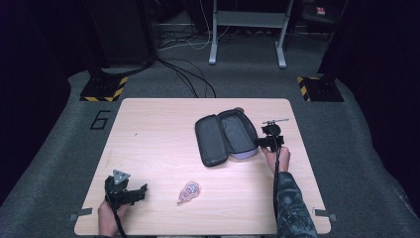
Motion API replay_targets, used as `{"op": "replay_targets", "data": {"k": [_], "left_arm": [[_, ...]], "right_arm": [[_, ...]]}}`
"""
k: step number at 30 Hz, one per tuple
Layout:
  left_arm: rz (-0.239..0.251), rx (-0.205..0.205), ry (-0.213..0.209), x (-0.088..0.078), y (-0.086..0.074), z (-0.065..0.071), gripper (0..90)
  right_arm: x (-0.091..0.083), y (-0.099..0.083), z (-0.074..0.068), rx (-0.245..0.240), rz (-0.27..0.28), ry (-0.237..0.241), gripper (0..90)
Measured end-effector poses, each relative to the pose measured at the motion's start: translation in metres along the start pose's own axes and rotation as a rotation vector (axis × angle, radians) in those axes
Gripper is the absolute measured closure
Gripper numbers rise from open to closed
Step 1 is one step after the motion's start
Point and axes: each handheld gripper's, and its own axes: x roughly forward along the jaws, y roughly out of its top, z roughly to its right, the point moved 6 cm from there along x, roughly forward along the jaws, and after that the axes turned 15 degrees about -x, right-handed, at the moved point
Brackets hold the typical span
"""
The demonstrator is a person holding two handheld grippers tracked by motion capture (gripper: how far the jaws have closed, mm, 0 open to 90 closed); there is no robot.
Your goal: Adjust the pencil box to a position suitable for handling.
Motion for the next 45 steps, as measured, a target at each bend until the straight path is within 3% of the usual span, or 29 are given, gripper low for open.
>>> {"op": "replay_targets", "data": {"k": [3,9,19,25,26,29,32,34,37,39,41,45], "left_arm": [[-0.001,-0.001,0.0,0.0,0.0,0.0,8.0],[-0.003,-0.002,0.001,0.0,0.0,0.0,8.1],[-0.001,-0.004,0.001,0.0,0.0,0.0,8.1],[-0.004,-0.007,0.0,0.0,-0.001,0.001,8.1],[-0.001,-0.001,0.003,0.0,0.0,0.0,8.1],[-0.001,-0.005,0.001,0.0,0.0,0.0,8.1],[-0.001,0.0,0.003,0.0,0.0,0.0,8.1],[-0.003,-0.013,-0.001,0.0,-0.001,0.001,8.1],[0.002,-0.018,-0.001,0.0,-0.001,0.001,8.1],[-0.001,-0.015,0.001,0.0,-0.001,0.001,8.1],[0.002,-0.019,-0.002,0.0,-0.001,0.002,8.1],[0.001,-0.016,0.001,0.0,-0.001,0.001,8.1]], "right_arm": [[-0.001,-0.005,-0.005,-0.024,-0.001,0.004,81.3],[-0.003,-0.008,-0.014,-0.02,0.005,0.028,80.8],[-0.008,-0.013,-0.042,-0.073,0.008,0.078,79.7],[-0.01,-0.017,-0.059,-0.097,0.008,0.134,78.3],[-0.01,-0.018,-0.065,-0.124,0.003,0.148,77.6],[-0.011,-0.018,-0.073,-0.122,0.002,0.173,76.8],[-0.013,-0.017,-0.084,-0.164,0.0,0.214,71.7],[-0.016,-0.014,-0.083,-0.198,0.027,0.226,64.6],[-0.021,-0.011,-0.08,-0.176,0.036,0.234,60.5],[-0.021,-0.003,-0.071,-0.194,0.06,0.204,56.8],[-0.021,0.0,-0.069,-0.186,0.058,0.211,55.9],[-0.018,0.013,-0.058,-0.188,0.072,0.169,51.6]]}}
